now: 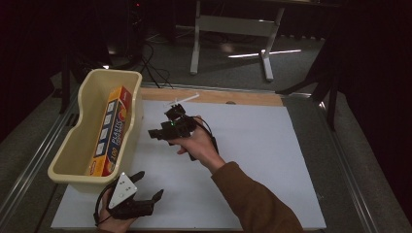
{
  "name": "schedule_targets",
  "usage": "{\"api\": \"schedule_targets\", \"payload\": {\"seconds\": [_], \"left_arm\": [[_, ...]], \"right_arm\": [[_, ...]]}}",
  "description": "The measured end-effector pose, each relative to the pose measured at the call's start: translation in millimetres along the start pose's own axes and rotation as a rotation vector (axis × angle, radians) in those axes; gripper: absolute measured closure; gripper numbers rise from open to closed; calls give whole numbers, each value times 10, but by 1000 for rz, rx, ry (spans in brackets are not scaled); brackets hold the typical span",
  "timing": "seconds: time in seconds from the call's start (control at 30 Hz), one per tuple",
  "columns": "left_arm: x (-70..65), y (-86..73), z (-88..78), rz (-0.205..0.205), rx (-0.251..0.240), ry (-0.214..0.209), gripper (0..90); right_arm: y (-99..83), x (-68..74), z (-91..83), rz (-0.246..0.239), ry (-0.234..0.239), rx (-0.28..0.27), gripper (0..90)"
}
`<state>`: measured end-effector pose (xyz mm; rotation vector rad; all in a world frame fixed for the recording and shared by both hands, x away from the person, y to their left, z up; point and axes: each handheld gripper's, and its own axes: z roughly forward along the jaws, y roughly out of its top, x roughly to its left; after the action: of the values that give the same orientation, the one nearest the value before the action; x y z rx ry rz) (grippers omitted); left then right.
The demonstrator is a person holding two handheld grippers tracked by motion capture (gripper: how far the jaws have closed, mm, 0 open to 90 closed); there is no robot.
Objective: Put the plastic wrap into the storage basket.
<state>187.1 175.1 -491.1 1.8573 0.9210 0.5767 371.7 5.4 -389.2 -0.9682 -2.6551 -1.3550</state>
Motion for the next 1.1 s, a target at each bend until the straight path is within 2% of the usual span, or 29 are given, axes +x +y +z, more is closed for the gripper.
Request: {"api": "schedule_targets", "payload": {"seconds": [0.1,0.2,0.27,0.37,0.57,0.7,0.77,0.8,0.87,1.0,1.1], "left_arm": [[10,2,6,-4,3,4,166],[10,1,15,-7,5,8,166],[10,0,17,-8,6,9,166],[9,-2,17,-9,6,11,166],[14,-4,24,-15,6,24,166],[21,-7,32,-17,9,27,165],[18,-6,39,-18,8,25,166],[14,-5,42,-17,11,27,166],[7,-5,38,-14,11,29,166],[13,-1,25,-19,5,33,166],[11,2,20,-15,2,34,165]], "right_arm": [[-221,-6,-86,-142,-71,-13,414],[-442,-20,-167,-220,-128,-3,408],[-589,-50,-230,-250,-150,-16,399],[-781,-138,-364,-250,-165,-48,382],[-1186,-344,-711,-238,-226,-112,358],[-1602,-460,-925,-206,-298,-190,354],[-1806,-534,-1000,-180,-311,-223,353],[-1881,-574,-1033,-180,-314,-214,347],[-2015,-629,-1120,-176,-350,-210,341],[-2279,-683,-1317,-131,-344,-272,314],[-2444,-692,-1459,-139,-346,-284,290]]}}
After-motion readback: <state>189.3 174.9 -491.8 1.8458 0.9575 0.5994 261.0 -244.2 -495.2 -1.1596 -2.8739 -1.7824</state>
